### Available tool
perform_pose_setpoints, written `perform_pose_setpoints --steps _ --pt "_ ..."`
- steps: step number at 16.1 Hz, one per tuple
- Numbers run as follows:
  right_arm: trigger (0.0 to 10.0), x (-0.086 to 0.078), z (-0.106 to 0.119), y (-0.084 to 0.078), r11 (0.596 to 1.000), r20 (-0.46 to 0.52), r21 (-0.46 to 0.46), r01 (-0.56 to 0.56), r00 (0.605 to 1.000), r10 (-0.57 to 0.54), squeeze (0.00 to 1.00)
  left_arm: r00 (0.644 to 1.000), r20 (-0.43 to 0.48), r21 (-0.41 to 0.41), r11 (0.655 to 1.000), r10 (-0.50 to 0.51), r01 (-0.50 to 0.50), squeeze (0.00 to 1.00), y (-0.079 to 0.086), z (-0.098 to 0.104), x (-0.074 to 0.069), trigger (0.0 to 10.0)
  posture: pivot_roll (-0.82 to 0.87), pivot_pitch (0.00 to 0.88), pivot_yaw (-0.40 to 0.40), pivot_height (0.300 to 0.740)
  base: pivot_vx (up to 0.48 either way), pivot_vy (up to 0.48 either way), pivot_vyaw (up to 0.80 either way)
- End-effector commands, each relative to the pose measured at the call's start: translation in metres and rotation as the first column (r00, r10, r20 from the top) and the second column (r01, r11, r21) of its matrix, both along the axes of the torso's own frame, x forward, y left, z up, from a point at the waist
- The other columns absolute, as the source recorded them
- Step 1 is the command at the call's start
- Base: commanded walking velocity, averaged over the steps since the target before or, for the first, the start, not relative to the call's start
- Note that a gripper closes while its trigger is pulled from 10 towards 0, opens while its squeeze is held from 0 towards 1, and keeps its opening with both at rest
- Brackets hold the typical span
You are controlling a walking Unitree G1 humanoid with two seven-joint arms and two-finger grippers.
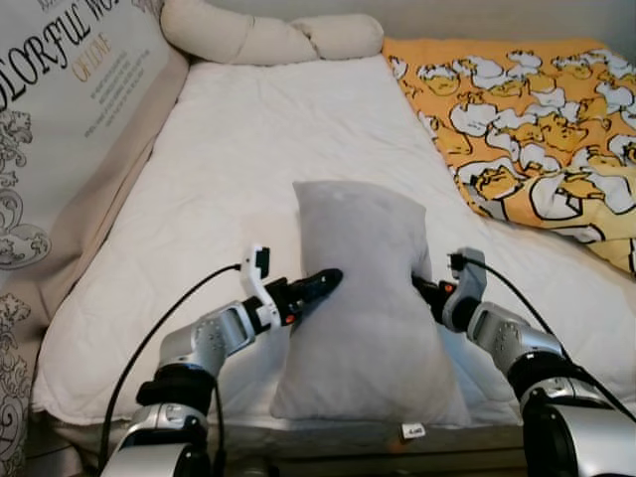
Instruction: Clean up the room
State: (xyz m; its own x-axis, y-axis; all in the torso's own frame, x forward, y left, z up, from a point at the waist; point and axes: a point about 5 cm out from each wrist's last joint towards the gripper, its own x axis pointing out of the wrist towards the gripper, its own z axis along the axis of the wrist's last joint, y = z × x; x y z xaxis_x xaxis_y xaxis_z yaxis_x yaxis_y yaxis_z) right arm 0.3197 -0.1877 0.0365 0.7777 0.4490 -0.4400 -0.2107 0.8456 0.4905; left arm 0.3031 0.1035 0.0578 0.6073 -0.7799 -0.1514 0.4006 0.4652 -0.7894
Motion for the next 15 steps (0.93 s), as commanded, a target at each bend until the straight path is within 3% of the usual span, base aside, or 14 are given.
perform_pose_setpoints --steps 1,2,3,4,5,6,7,13,15 --pt "0.0 0.008 0.012 0.011 0.998 0.054 0.024 -0.055 0.997 0.054 0.0 0.997 0.039 0.004 0.998 -0.063 0.063 1.0 -0.012 0.007 0.003 10.0 -0.05 0.0 0.029 0.74 0.0 0.0 0.0" --pt "0.0 0.01 0.016 0.015 0.996 0.075 0.037 -0.076 0.994 0.073 0.0 0.996 0.036 0.018 0.996 -0.083 0.082 1.0 -0.014 0.006 0.002 7.2 -0.05 0.0 0.033 0.74 0.0 0.0 0.0" --pt "0.0 0.011 0.019 0.017 0.995 0.089 0.045 -0.087 0.993 0.083 0.0 0.996 0.022 0.031 0.996 -0.082 0.082 1.0 -0.014 0.003 0.002 2.4 -0.05 0.0 0.034 0.74 0.0 0.0 0.0" --pt "0.0 0.012 0.022 0.02 0.994 0.105 0.058 -0.097 0.99 0.09 0.0 0.997 0.011 0.024 0.997 -0.076 0.076 0.88 -0.013 0.003 0.002 0.0 -0.05 0.0 0.036 0.74 0.0 0.0 0.0" --pt "0.0 0.013 0.025 0.024 0.991 0.126 0.072 -0.11 0.987 0.1 0.0 0.998 -0.006 0.014 0.998 -0.064 0.065 0.4 -0.012 0.002 0.003 0.0 -0.05 0.0 0.036 0.74 0.0 0.0 0.0" --pt "0.0 0.013 0.027 0.026 0.99 0.134 0.074 -0.119 0.985 0.108 0.0 0.998 -0.007 0.017 0.998 -0.065 0.065 0.07 -0.011 0.001 0.004 0.0 -0.05 0.0 0.035 0.74 0.0 0.0 0.0" --pt "0.0 0.013 0.028 0.029 0.989 0.143 0.077 -0.126 0.983 0.114 0.0 0.998 -0.007 0.019 0.998 -0.068 0.068 0.0 -0.01 0.002 0.005 0.0 -0.04 0.0 0.034 0.74 0.0 0.0 0.0" --pt "0.0 0.012 0.042 0.04 0.987 0.275 0.099 -0.129 0.956 0.098 0.0 0.996 0.068 0.135 0.989 -0.065 0.056 0.0 0.0 0.017 0.013 0.0 -0.03 0.0 0.04 0.74 0.0 0.0 0.0" --pt "0.0 0.008 0.045 0.043 0.989 0.33 0.063 -0.134 0.938 0.106 0.0 0.992 0.119 0.082 0.996 -0.033 0.023 0.0 -0.006 0.04 0.021 0.0 -0.03 0.0 0.038 0.74 0.0 0.0 0.0"
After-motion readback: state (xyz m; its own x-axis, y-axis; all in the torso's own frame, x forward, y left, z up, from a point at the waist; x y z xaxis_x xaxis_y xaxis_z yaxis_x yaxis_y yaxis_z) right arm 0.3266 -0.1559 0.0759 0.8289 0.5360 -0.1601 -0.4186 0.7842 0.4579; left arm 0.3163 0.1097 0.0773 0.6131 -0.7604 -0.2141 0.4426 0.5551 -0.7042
